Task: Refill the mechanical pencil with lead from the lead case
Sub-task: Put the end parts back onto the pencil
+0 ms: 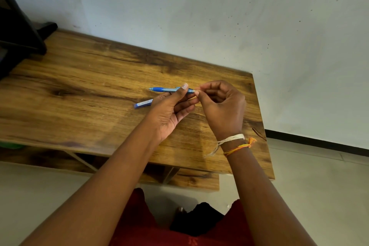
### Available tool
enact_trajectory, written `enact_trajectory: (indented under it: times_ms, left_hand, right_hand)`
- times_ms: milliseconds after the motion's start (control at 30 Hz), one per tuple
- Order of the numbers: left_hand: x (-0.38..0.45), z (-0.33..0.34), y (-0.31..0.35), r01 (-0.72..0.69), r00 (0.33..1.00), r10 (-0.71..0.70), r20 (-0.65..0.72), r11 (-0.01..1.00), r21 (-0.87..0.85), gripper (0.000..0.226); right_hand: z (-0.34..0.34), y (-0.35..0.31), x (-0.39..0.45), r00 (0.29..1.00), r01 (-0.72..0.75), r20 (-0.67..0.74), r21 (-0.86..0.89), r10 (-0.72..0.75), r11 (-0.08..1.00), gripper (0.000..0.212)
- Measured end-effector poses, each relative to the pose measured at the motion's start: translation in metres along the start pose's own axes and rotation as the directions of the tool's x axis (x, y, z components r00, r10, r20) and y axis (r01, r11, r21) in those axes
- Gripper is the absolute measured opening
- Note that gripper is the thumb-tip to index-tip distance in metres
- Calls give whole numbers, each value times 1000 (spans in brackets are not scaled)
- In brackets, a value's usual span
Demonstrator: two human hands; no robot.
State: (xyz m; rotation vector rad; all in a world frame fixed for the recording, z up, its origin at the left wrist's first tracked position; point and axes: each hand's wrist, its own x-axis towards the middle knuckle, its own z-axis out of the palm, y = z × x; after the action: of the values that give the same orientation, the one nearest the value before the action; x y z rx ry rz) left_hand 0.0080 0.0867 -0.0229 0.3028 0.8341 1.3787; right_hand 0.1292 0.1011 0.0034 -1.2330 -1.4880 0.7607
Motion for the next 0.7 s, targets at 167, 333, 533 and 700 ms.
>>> enact_trajectory:
  times_ms: [167,333,533,700]
  left_hand:
    - [1,0,1,11,999,-10,31,1000,-12,12]
    - [1,0,0,7,1000,-6,27,1000,-21,12]
    - [1,-3,2,2,999,-3,36,999,33,11]
    - [0,-3,1,24,999,-26,35,998,62,10]
  right_hand:
    - [-1,-2,1,999,30,-27,-5,-30,1000,20]
    - [0,-1,0,1000,21,-19,-34,-21,999,21]
    - [-3,-1,2,999,35,34,-115,-31,993,17]
    - [-7,2,3,995,34,96,-122,-22,992,20]
